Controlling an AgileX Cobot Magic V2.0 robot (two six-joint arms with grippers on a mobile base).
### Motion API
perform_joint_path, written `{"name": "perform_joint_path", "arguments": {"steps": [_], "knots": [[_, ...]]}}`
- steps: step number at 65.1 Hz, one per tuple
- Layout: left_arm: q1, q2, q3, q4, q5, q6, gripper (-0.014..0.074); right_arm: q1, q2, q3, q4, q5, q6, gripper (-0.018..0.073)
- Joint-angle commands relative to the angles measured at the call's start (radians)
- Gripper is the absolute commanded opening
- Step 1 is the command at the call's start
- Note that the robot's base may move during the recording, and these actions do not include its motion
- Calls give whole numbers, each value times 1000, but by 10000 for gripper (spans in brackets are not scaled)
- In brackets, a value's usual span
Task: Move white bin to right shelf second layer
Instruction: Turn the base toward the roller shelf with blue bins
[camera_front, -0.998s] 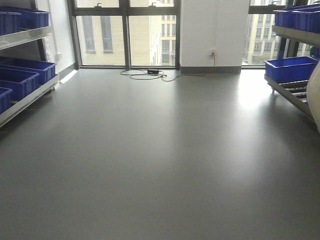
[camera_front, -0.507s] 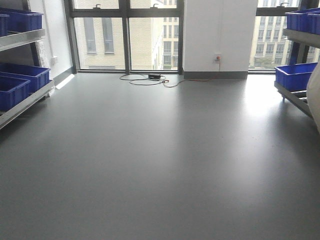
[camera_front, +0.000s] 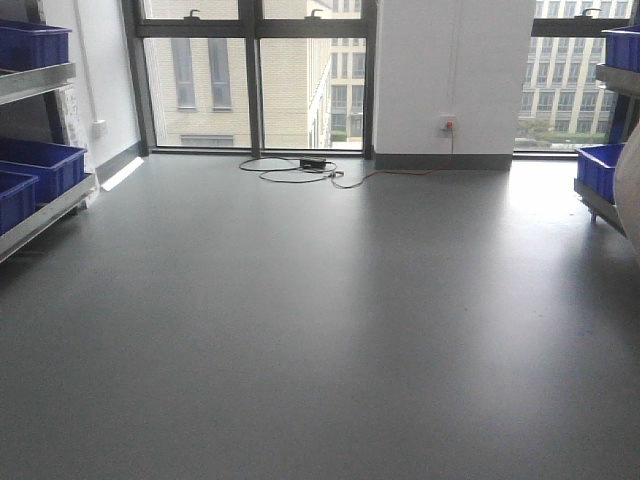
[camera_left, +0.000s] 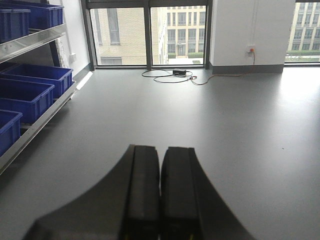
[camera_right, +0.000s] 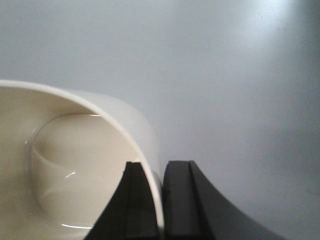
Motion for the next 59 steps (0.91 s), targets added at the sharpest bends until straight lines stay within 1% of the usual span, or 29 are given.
{"name": "perform_joint_path", "arguments": {"steps": [1,59], "knots": [[-4,-16,37,0,-87,-3,85,-8,2,-29,8,-87,-5,48],[-4,-16,37,0,-87,-3,85,-8,2,-29,8,-87,-5,48]]}}
